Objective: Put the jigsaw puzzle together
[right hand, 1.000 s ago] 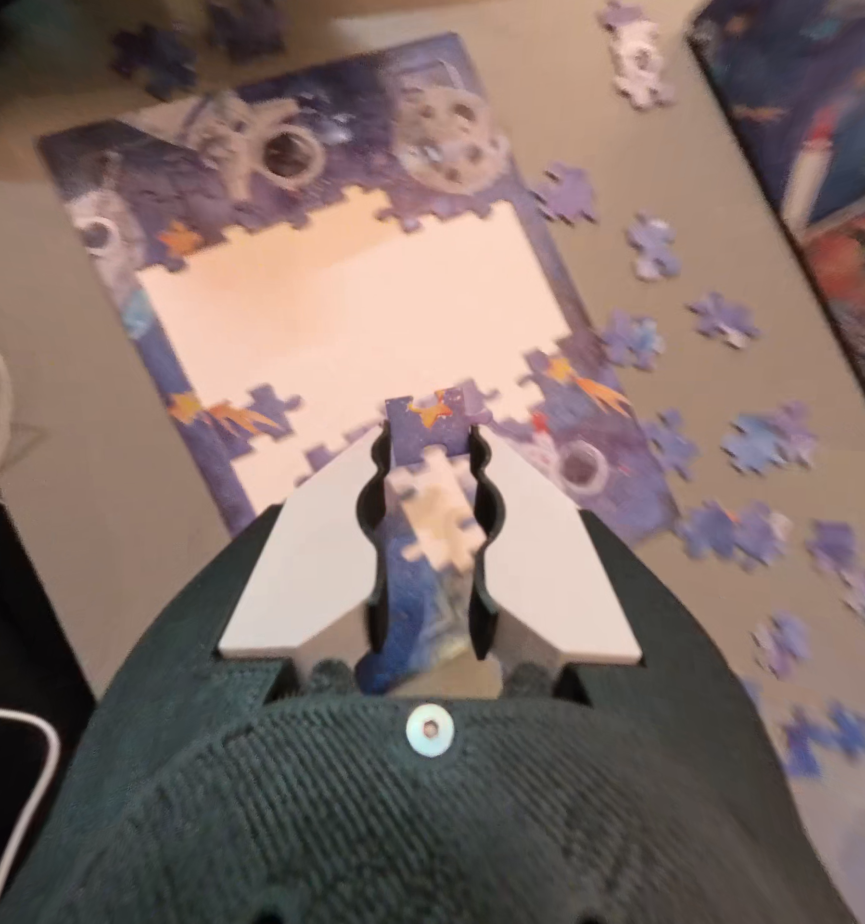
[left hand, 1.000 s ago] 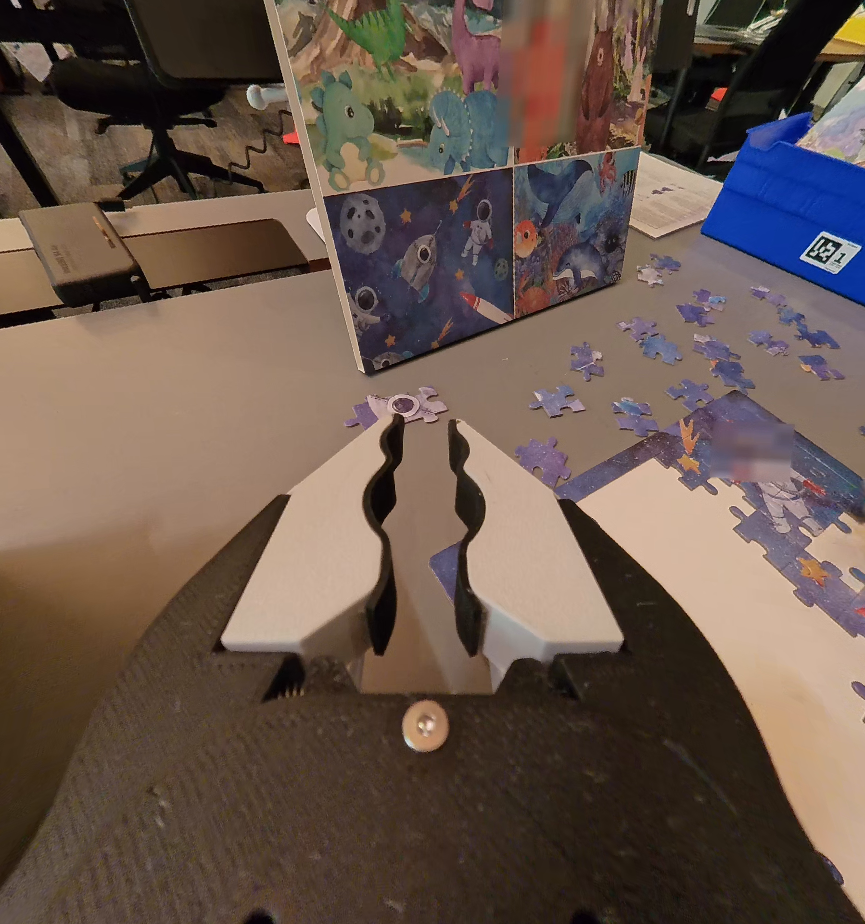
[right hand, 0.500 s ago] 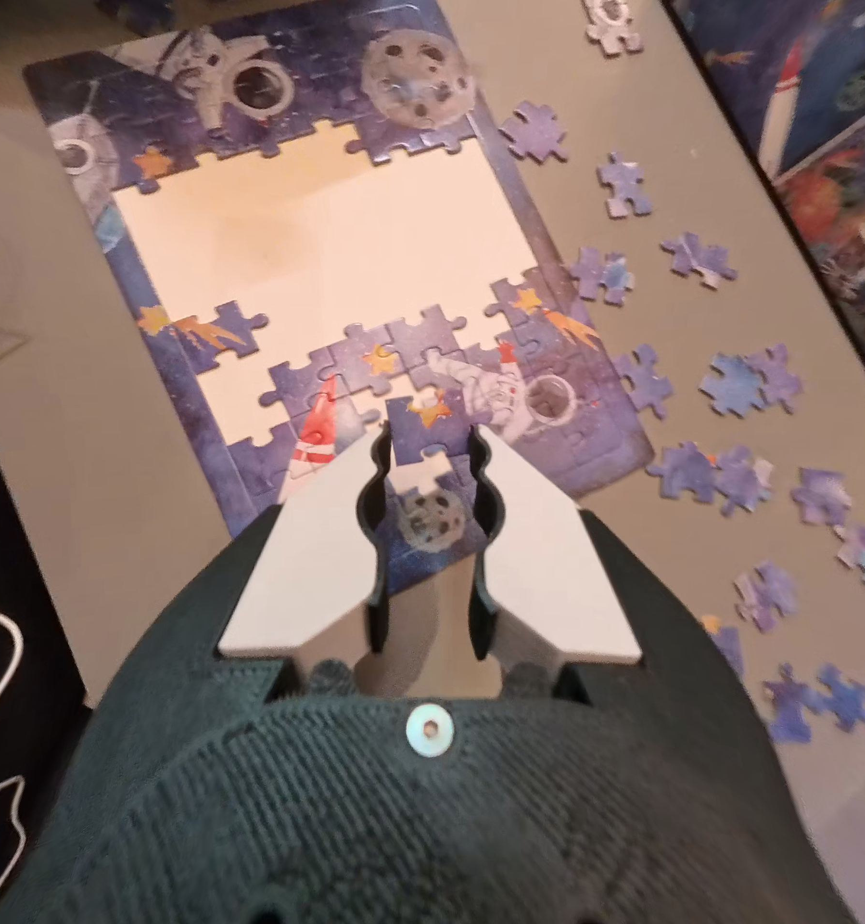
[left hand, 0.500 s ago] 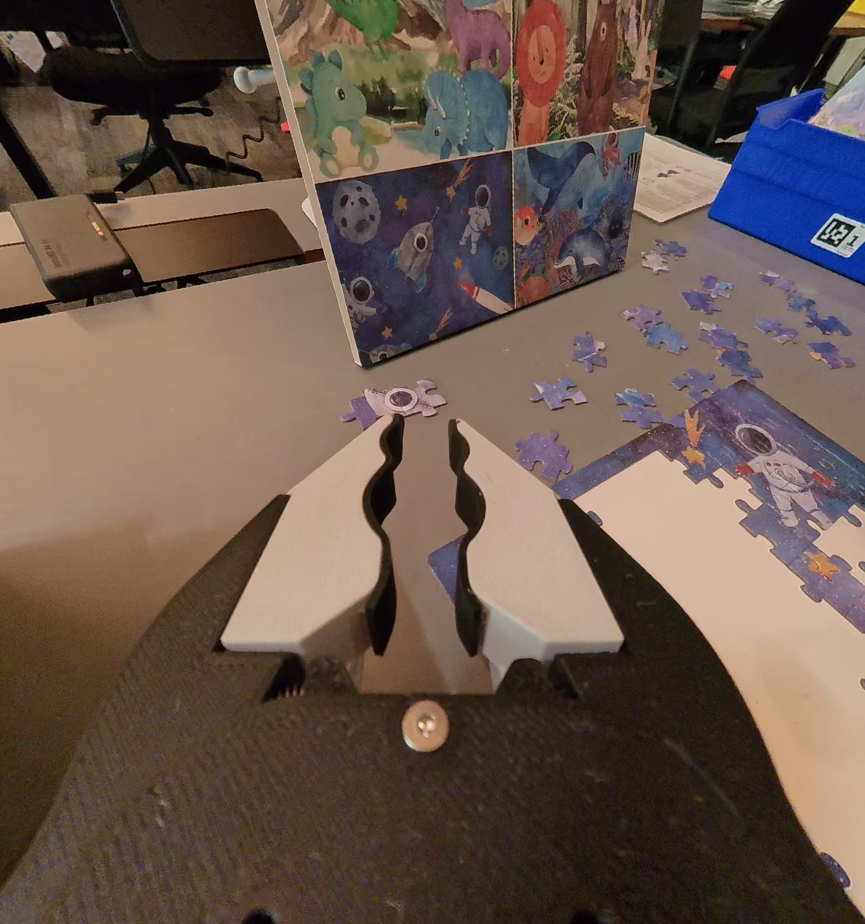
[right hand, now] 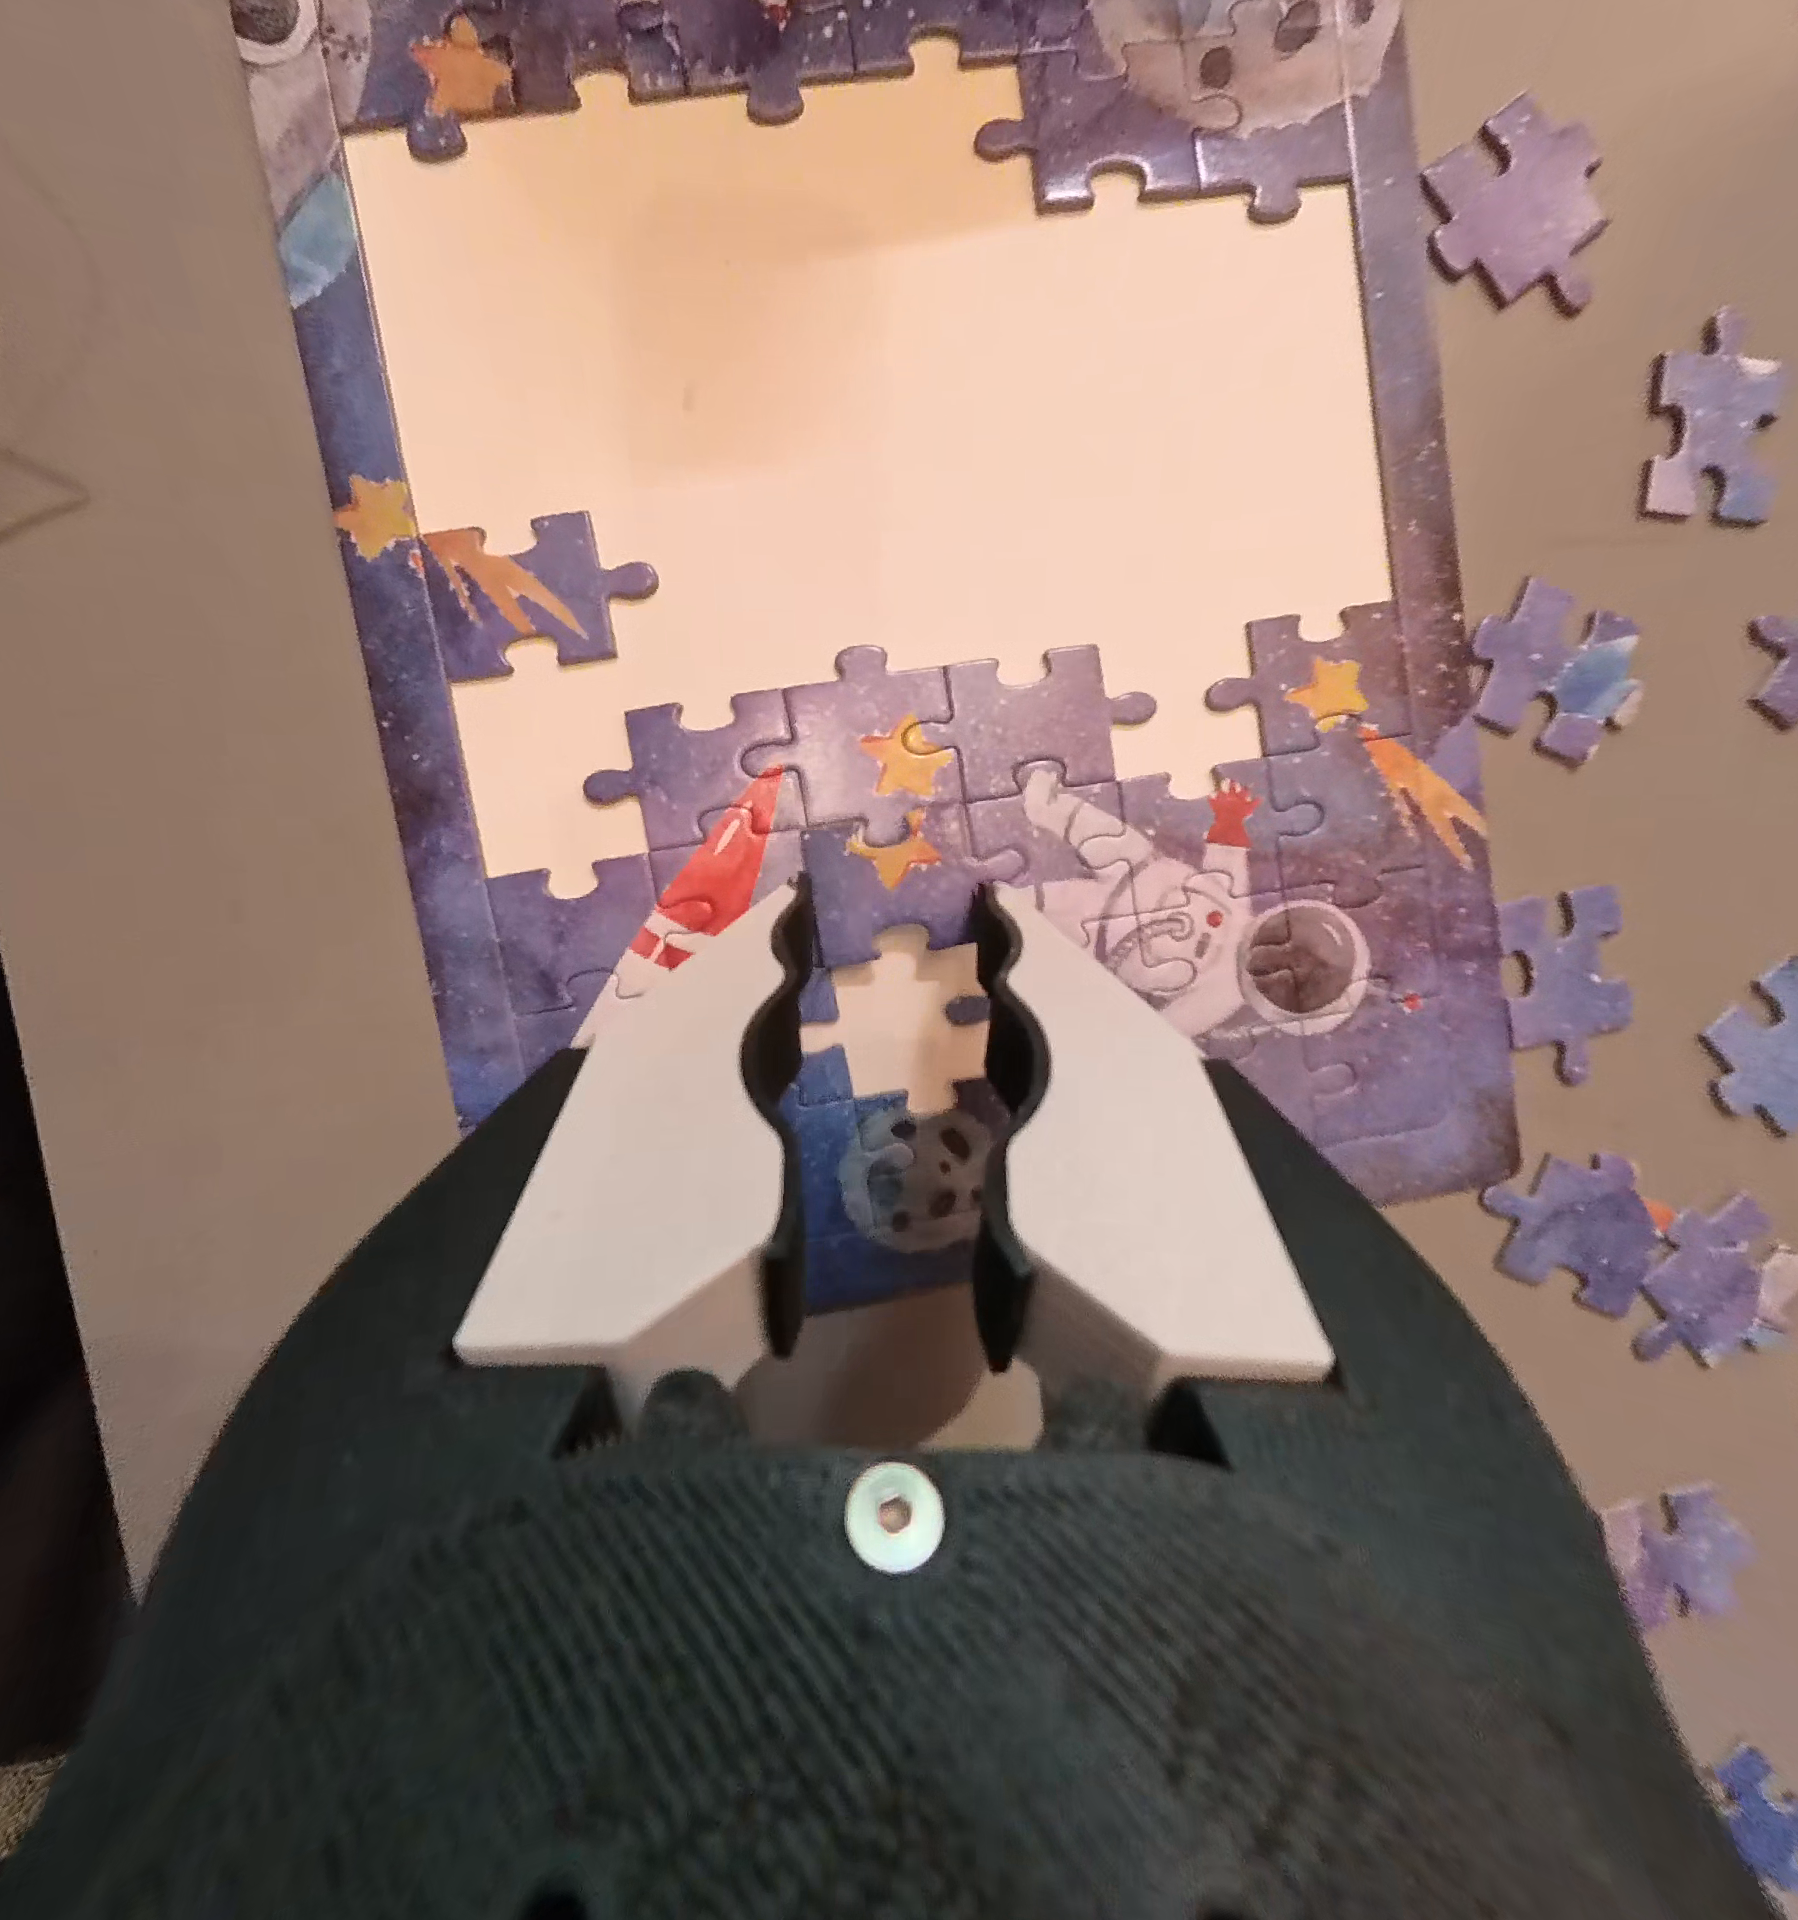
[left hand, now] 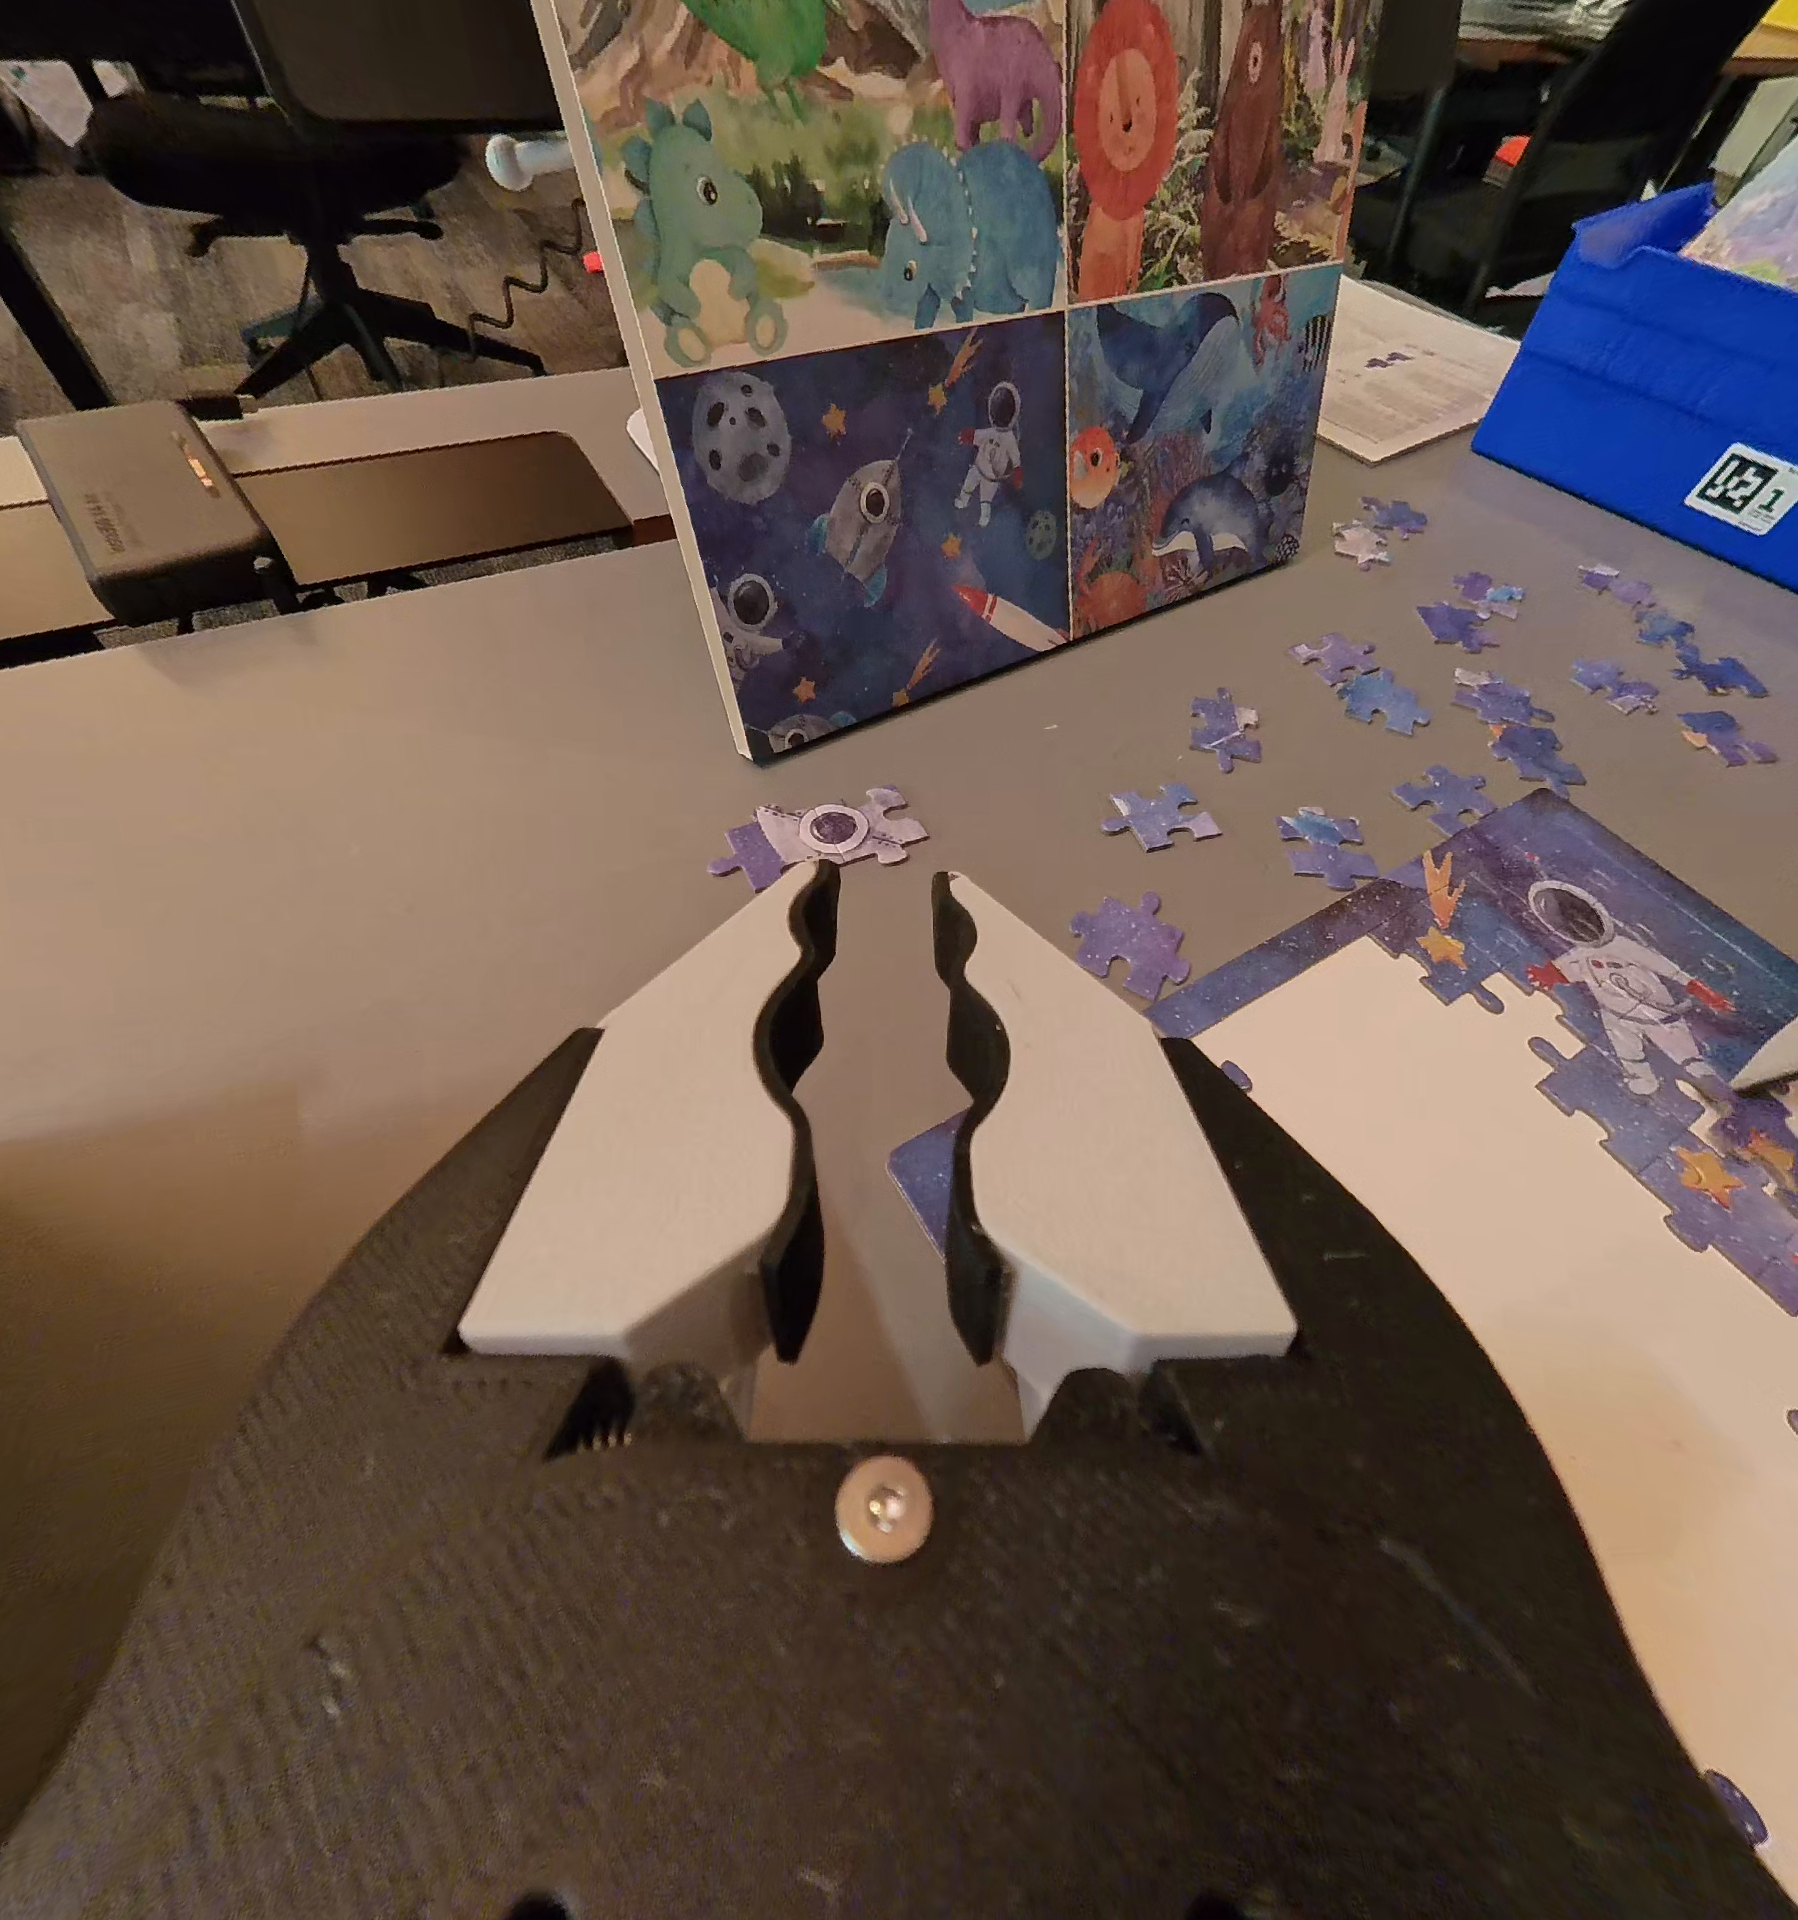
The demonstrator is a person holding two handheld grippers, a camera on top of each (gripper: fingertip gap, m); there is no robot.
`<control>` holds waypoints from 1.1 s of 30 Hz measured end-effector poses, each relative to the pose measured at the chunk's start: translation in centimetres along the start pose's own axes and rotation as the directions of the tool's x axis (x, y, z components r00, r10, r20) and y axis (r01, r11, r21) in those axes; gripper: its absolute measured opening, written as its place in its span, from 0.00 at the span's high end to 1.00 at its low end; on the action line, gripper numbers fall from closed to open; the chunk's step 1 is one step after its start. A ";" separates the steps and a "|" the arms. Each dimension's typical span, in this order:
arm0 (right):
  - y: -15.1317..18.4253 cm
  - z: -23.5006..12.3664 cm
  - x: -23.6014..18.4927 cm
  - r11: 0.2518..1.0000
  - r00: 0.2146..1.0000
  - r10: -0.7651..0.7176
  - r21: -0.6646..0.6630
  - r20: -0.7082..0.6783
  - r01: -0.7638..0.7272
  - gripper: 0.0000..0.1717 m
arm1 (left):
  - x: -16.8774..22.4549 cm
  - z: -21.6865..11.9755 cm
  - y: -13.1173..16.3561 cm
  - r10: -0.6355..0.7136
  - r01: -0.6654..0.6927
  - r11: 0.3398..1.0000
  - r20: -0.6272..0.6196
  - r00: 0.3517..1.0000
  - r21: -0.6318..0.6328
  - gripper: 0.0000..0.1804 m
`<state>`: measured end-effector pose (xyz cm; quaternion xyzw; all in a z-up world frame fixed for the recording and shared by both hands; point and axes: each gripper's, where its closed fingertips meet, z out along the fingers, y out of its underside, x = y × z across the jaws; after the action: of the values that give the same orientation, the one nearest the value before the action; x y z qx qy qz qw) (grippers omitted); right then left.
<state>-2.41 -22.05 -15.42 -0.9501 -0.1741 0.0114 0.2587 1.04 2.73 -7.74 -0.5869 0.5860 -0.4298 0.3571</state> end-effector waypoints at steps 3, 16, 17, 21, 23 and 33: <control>-0.1 0.1 0.0 1.000 1.000 -0.007 -0.007 0.005 0.007 0.83 | 0.0 0.0 0.0 -0.002 0.002 1.000 -0.002 1.000 0.000 0.91; -0.1 0.3 0.1 0.999 0.999 0.025 -0.022 0.046 -0.024 0.82 | 0.0 0.0 0.0 -0.001 0.001 1.000 -0.001 1.000 -0.001 0.91; 0.0 0.3 0.1 0.999 0.999 0.025 -0.024 0.047 -0.024 0.82 | 0.0 0.0 0.0 -0.002 0.002 1.000 -0.001 1.000 -0.002 0.91; -0.1 0.3 0.2 0.999 0.999 0.020 -0.031 0.045 -0.018 0.82 | 0.0 0.0 0.0 -0.002 0.002 1.000 -0.002 1.000 -0.002 0.91; -0.2 0.2 0.2 0.999 0.999 0.018 -0.029 0.042 -0.017 0.83 | 0.0 0.0 0.0 -0.002 0.002 1.000 -0.002 1.000 -0.003 0.91; -1.7 0.2 -1.2 1.000 0.999 -0.007 -0.010 0.054 0.007 0.83 | 0.1 0.0 0.1 -0.003 0.003 1.000 -0.006 1.000 -0.006 0.91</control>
<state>-4.16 -20.99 -14.77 -0.9501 -0.1844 0.0351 0.2490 1.05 2.66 -7.81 -0.5875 0.5876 -0.4301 0.3530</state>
